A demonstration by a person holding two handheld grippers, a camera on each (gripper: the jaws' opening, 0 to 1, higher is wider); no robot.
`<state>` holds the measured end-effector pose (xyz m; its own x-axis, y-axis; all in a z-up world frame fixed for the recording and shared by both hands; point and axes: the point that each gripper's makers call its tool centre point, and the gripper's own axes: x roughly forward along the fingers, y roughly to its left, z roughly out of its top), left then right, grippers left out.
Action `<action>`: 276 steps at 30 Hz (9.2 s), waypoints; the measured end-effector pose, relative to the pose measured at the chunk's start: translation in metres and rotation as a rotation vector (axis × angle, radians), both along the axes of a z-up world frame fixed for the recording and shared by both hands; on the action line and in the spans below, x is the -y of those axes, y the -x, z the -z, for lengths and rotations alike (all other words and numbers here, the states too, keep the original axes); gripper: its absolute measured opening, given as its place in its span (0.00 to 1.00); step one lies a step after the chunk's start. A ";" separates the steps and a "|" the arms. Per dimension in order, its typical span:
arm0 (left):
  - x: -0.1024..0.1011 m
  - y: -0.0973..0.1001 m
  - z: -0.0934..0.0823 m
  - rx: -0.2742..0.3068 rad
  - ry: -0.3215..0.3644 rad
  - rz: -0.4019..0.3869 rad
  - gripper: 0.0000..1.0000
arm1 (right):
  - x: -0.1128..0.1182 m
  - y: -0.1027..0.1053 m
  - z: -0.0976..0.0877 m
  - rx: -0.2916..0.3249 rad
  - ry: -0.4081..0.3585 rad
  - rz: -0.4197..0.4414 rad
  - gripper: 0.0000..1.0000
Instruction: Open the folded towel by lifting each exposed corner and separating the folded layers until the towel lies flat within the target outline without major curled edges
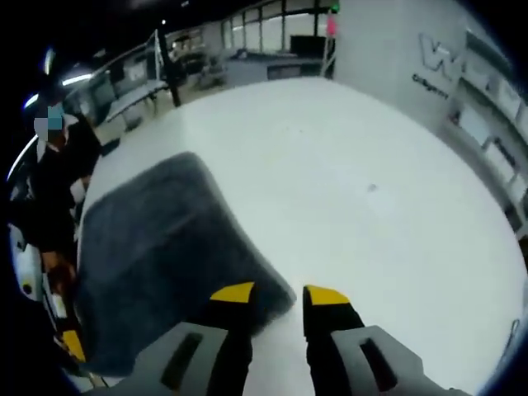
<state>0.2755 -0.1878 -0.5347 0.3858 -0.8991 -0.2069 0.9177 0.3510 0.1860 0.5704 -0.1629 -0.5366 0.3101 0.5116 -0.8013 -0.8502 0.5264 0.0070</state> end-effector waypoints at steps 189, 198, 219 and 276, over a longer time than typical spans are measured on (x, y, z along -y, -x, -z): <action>-0.318 0.006 0.042 -0.755 0.800 -0.899 0.41 | -0.257 0.017 -0.063 0.314 0.328 -0.495 0.86; -0.315 0.008 0.043 -0.749 0.779 -0.897 0.33 | -0.275 0.017 -0.014 0.183 0.310 -0.556 0.58; -0.321 0.007 0.051 -0.678 0.698 -0.870 0.18 | -0.303 0.026 0.055 0.009 0.295 -0.542 0.38; -0.317 0.000 0.066 -0.558 0.427 -0.853 0.01 | -0.296 0.056 0.074 -0.087 0.234 -0.560 0.05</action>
